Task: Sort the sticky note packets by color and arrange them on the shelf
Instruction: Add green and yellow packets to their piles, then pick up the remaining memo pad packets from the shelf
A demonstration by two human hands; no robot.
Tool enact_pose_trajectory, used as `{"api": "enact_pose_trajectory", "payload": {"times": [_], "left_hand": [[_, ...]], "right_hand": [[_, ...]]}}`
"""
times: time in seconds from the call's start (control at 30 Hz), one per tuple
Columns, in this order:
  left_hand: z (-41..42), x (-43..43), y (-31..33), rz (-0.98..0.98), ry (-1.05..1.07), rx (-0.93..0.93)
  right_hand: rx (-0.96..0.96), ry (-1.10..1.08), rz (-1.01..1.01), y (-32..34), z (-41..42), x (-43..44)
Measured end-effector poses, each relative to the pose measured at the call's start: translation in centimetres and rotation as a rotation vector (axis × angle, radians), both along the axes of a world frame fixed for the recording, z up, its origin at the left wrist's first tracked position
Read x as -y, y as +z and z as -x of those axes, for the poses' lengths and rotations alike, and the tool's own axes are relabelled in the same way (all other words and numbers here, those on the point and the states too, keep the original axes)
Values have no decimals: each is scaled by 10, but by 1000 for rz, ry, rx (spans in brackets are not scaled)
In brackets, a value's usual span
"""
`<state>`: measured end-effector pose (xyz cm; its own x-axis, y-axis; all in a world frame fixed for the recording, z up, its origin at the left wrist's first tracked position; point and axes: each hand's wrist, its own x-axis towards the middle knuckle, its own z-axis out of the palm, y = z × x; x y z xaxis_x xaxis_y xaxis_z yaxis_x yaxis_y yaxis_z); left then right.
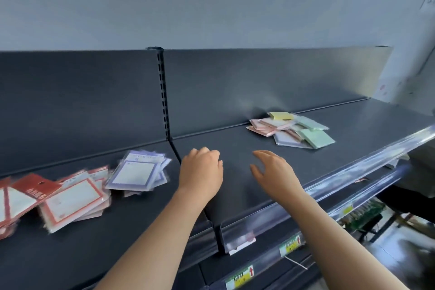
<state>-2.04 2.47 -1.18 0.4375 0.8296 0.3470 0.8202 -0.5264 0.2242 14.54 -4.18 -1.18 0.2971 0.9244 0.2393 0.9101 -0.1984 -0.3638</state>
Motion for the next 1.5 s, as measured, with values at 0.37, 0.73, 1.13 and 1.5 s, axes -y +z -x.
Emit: {"api": "enact_pose_trajectory", "payload": {"times": [0.37,0.73,1.13,1.5], "left_hand": [[-82,-51,-34,120,-14,-63],[-130,-62,-35,59,128,-252],[-189,-56,-22,300,215,49],[-215,-43,-31,333,278,21]], "right_hand": [[47,-40,-28,-16,-110,-60],[229,105,119,-29,-194,-134],[-217,356,17,-22,-207,-60],[36,185,-23,-30,-229,-34]]}}
